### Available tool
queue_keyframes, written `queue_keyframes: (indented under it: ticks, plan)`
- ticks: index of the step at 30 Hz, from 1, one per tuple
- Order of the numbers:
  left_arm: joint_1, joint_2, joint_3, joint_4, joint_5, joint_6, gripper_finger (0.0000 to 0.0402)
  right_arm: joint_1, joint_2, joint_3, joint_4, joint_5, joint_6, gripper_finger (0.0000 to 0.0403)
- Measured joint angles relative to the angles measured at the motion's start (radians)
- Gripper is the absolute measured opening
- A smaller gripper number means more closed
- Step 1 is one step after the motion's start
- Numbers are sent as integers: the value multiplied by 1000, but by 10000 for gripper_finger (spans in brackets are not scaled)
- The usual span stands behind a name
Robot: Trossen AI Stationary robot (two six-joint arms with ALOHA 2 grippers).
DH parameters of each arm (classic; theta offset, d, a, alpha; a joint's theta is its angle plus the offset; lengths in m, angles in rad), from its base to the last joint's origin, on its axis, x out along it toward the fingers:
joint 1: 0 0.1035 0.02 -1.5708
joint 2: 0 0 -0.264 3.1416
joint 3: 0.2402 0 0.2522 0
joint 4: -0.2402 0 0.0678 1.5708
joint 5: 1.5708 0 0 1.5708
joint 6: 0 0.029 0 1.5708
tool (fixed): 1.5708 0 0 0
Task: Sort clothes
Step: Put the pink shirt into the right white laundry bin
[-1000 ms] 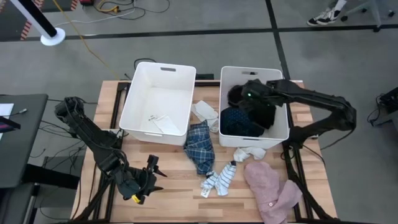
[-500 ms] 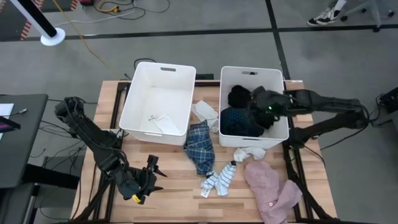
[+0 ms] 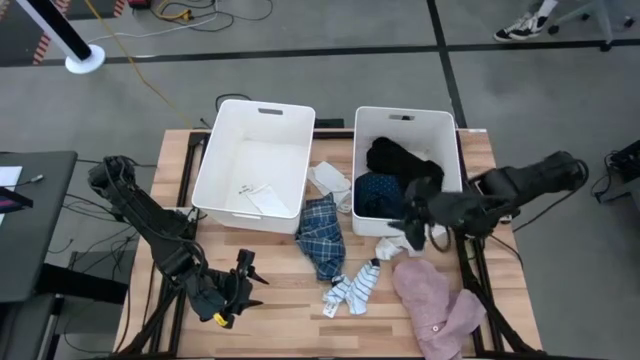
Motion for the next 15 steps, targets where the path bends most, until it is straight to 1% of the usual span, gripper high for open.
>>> queue_keyframes:
  ticks: [9,15]
  plan:
    - [4,0,0,4,0,-5,224,231,40,0,-7,-27,216,265]
    - [12,0,0,5,-1,-8,224,328,95,0,-11,-28,335,265]
